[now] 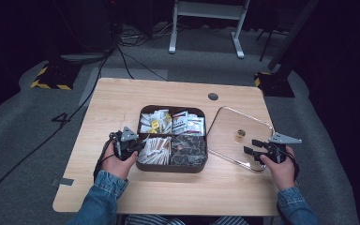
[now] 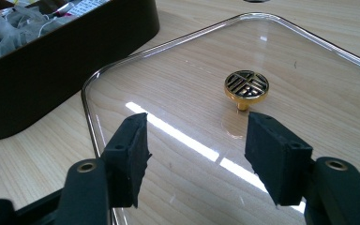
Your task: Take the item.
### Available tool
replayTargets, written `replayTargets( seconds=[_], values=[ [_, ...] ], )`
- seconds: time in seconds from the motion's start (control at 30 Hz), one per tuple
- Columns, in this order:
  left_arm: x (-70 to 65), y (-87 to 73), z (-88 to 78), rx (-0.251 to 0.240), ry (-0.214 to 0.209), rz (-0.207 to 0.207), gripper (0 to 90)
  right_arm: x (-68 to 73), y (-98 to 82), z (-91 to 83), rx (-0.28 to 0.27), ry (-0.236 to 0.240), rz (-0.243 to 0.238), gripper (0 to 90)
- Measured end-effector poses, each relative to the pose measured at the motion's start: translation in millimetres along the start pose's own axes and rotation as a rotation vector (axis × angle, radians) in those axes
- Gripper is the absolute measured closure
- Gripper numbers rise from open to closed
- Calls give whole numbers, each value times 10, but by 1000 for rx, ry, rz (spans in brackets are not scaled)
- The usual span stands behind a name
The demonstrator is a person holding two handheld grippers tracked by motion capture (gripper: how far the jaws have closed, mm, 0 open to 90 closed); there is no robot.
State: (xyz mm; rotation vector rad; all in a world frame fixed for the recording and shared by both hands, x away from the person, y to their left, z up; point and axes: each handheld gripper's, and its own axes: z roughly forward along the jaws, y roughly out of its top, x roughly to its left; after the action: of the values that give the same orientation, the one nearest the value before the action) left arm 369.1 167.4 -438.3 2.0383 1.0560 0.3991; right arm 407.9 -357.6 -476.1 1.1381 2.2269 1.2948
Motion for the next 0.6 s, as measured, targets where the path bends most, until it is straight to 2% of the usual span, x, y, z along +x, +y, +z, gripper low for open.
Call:
replayTargets(
  seconds=[0.07,0.17,0.33,0.6],
  values=[
    [-4,18,-28,-14,-40,-5,885,2,-1,1,2,1,1,406],
    [21,41,-97,-59,-107,-7,885,-1,-2,-1,-1,2,3,403],
    [1,76,-163,-94,-142,-12,885,-8,-8,5,2,0,1,402],
    [-131,153,-233,-95,-168,24,884,-16,-13,4,4,-2,-1,399]
  ],
)
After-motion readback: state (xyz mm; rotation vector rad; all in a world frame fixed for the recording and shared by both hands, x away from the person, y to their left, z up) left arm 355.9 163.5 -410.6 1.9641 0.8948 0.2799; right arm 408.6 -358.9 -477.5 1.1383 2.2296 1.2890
